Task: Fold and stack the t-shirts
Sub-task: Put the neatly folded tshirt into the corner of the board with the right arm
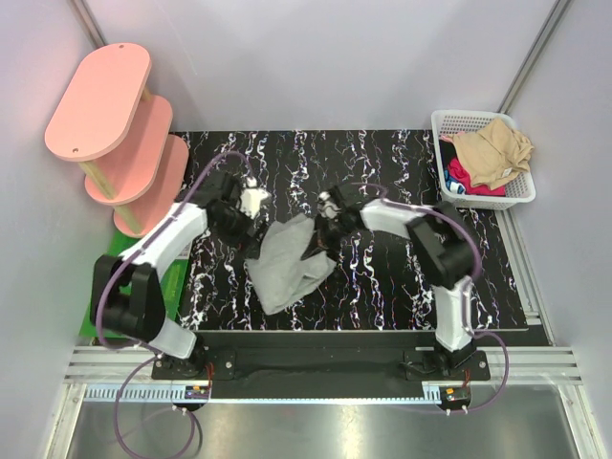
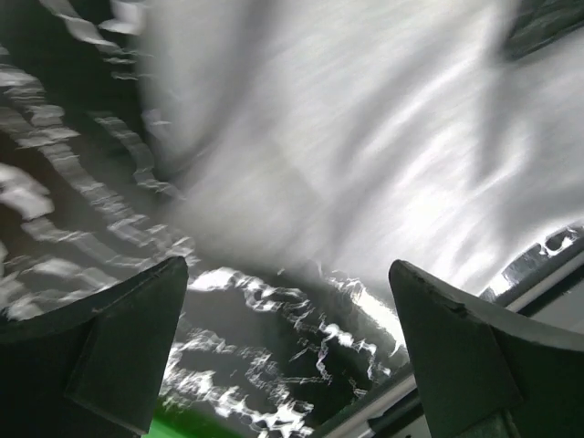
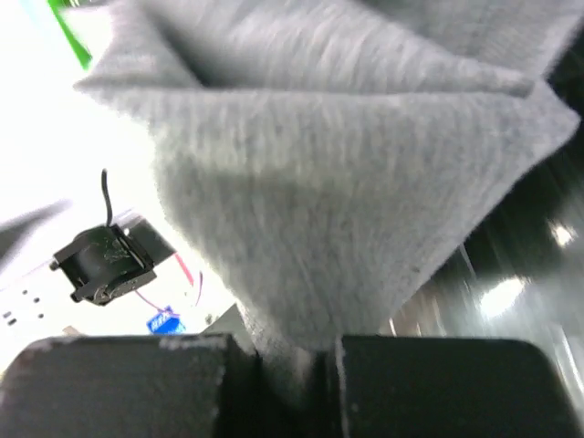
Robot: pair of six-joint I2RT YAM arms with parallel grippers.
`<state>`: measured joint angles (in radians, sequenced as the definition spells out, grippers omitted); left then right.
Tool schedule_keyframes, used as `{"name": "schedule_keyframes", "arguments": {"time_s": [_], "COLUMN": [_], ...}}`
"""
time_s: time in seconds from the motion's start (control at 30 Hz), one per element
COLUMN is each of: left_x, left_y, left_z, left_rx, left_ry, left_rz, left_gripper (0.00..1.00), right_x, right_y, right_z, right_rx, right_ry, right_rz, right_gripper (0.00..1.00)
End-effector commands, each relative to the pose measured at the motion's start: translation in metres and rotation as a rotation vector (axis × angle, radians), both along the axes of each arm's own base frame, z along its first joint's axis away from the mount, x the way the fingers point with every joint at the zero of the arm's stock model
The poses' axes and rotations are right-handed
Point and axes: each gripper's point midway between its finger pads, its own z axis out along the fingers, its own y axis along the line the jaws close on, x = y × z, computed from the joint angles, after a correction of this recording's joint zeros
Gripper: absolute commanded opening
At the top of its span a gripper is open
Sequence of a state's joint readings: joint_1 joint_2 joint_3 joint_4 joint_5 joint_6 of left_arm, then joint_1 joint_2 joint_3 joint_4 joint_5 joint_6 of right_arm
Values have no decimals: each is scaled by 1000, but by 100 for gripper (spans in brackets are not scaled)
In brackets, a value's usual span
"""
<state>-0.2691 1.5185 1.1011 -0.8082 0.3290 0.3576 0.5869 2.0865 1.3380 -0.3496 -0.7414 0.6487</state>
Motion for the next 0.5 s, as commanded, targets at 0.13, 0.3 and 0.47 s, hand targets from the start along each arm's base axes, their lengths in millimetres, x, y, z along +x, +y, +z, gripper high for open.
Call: {"name": "schedule_keyframes", "arguments": {"time_s": [0.13,0.3,0.47], "left_x": [25,18,10], "left_y": [35,54,60], "left_z": [110,115,116], "left_rx": [-114,-99,-97], "left_ry": [-280,-313,-318], "left_rz": [60,76,67], "left_gripper": [99,99,99], "right_x": [-18,-20,-33], "right_y": [-130,-205,-256], "right_z": [58,59,50], "right_rx": [-275,-413,-516], "right_ry": [-158,-158,-113], "right_rz": [-399,-623,-759], "right_gripper": [0,0,0]}}
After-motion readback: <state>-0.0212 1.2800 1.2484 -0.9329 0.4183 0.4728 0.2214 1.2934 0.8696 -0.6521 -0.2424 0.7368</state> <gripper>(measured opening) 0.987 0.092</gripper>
